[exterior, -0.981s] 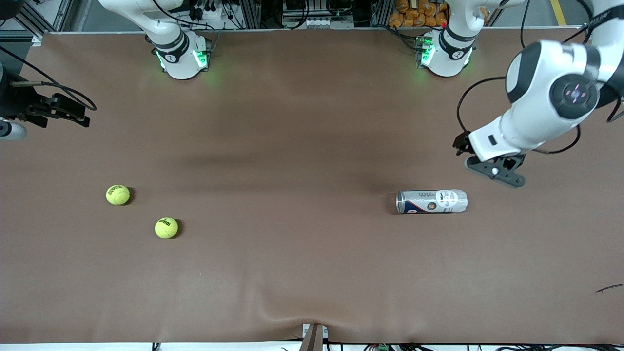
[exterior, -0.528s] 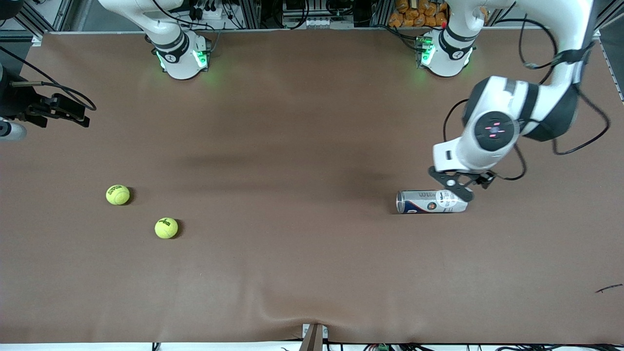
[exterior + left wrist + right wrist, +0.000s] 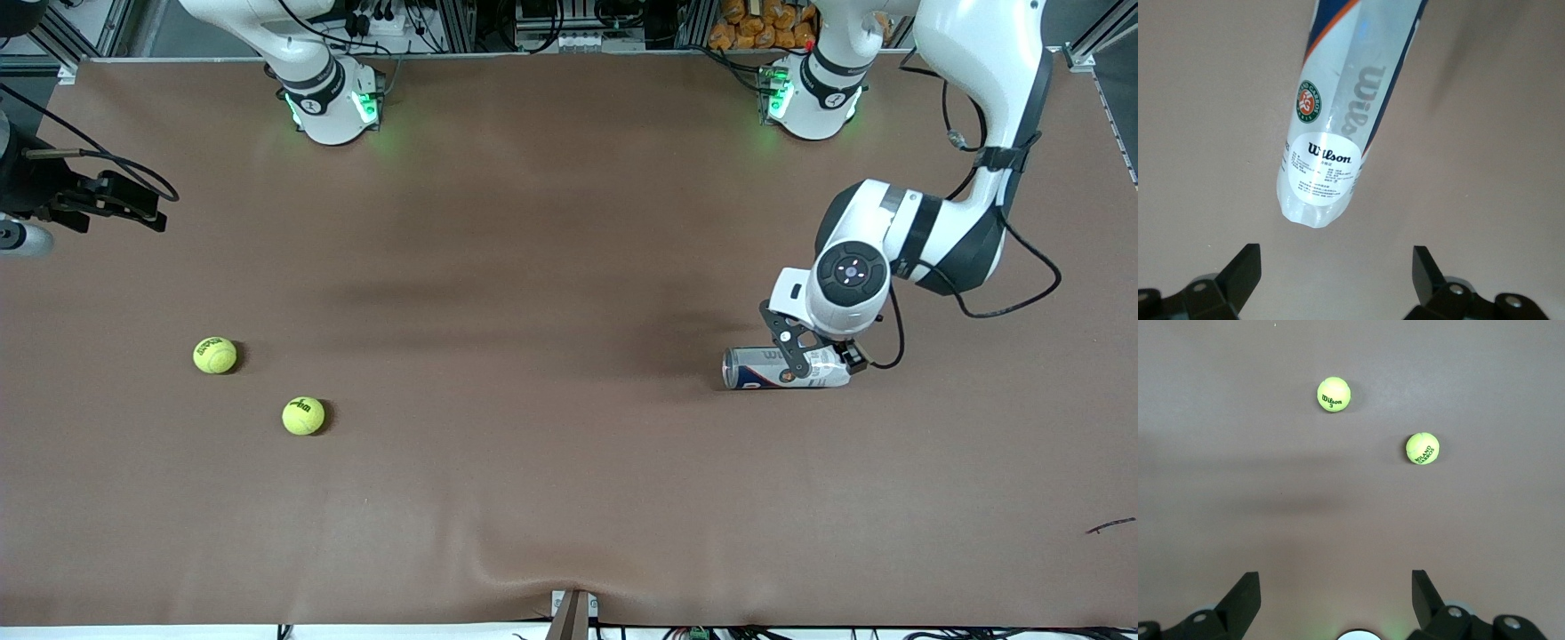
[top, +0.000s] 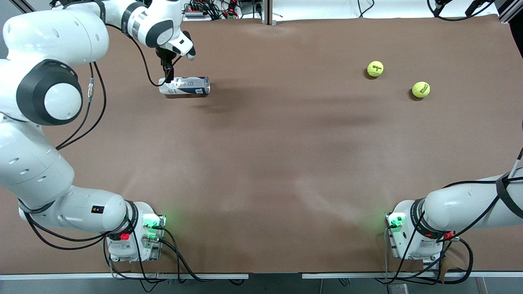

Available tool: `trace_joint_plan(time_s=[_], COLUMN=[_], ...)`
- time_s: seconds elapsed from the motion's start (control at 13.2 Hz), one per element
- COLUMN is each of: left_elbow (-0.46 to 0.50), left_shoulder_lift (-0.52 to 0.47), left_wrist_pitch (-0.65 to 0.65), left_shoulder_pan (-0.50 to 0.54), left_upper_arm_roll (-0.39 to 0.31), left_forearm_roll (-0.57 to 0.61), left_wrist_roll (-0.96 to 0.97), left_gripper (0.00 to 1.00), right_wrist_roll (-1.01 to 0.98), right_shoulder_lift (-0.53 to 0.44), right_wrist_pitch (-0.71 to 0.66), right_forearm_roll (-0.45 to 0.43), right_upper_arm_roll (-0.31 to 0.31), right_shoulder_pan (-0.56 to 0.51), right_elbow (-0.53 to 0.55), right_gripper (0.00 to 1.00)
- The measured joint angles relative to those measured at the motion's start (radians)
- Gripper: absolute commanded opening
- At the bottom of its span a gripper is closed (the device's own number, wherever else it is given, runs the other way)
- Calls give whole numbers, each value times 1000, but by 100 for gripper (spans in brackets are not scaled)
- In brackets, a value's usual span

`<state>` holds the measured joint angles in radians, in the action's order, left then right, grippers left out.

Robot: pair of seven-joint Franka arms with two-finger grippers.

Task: Insert tennis ball vertically with right arm
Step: 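Close the left gripper around the tube's closed end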

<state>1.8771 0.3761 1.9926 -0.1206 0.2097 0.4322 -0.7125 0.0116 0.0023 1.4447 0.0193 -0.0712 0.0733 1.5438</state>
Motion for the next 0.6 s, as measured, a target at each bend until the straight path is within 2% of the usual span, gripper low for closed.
trace_joint_plan(time_s=[0.6], left_elbow=[1], left_shoulder_lift=[115], left_wrist_pitch=[90], left_shoulder_pan=[-5], left_upper_arm_roll=[2], left_forearm_roll=[157], left_wrist_roll=[-17], left_gripper=[100], right_wrist_roll=[0], right_shoulder_lift=[0], right_wrist_pitch=[6], right_forearm_roll=[0], right_upper_arm_roll=[-4], right_shoulder_pan=[-2], right_elbow=[-2], right_gripper=[100])
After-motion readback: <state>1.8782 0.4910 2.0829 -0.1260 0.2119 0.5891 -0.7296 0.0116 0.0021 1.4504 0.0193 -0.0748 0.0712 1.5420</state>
